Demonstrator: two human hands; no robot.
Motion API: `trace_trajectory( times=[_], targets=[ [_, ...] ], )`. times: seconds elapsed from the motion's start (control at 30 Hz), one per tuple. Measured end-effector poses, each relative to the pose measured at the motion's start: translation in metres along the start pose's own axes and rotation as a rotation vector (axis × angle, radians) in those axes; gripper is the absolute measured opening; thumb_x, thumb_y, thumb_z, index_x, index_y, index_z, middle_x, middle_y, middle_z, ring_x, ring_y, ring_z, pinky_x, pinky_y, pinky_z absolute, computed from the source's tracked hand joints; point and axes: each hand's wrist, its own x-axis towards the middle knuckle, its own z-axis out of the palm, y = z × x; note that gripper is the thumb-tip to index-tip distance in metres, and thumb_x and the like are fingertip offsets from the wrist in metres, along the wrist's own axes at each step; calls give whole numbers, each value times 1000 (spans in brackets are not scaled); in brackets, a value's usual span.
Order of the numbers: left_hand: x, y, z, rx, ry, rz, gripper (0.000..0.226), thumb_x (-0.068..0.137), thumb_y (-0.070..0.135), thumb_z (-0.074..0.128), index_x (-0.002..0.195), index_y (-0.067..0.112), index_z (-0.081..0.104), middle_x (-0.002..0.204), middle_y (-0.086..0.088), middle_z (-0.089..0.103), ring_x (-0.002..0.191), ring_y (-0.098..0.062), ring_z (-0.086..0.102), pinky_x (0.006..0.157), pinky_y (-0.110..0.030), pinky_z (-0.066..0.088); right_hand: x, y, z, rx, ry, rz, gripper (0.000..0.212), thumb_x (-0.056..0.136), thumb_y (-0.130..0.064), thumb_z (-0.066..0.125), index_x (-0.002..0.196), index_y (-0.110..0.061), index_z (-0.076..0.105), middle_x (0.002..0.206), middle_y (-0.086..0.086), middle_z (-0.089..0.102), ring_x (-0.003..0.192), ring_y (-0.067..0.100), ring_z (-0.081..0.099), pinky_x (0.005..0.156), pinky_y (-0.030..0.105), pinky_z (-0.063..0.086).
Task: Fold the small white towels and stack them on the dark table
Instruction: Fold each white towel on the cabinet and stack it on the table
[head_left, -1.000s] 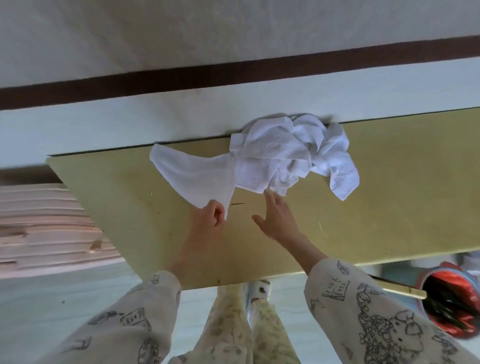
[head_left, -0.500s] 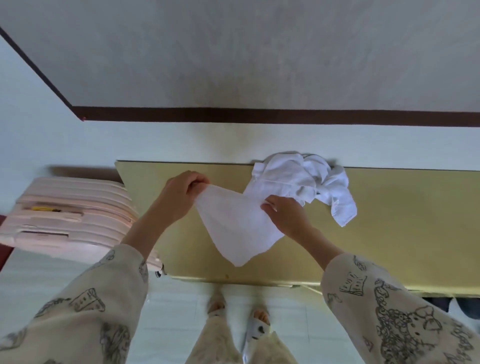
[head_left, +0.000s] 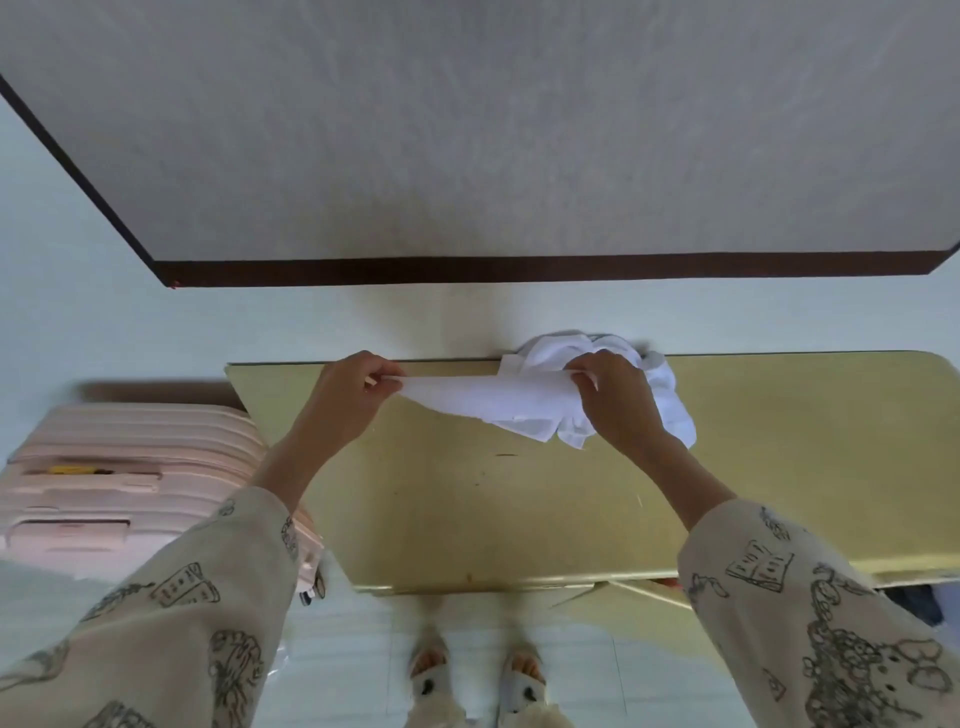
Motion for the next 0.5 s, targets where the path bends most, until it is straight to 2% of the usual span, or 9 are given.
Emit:
trace_trajectory(
  times=[0.07,0.2,0.37,0.5],
  targets=[
    [-11,-14,13,11,-61,-24,13,86,9,62,97,8,69,93,0,66,81,-13,54,81,-22,38,-20,7,14,9,-44,13,23,92,-10,47,100,-10,69,91,7,67,88,24,59,71,31,38],
    [-44,-51,54,33,-271,-85,11,84,11,64,93,11,71,96,-3,69,89,-17,61,82,-25,42,-66,32,55,-7,-243,108,20,92,-15,53,102,-13,69,100,5,68,100,25,58,89,38,42],
    [-82,-85,103,35,-472,-233,19,88,14,60,103,6,69,101,-6,69,92,-17,60,77,-18,34,-109,59,95,31,-459,260,15,89,-19,58,96,-12,70,98,5,69,96,26,60,85,34,44],
    [-83,-105,127,-1,-493,-341,20,88,18,61,102,7,70,95,-6,70,84,-16,58,75,-20,34,-112,71,115,144,-506,412,19,89,-23,61,99,-9,69,105,6,69,102,22,61,82,26,42]
  ],
)
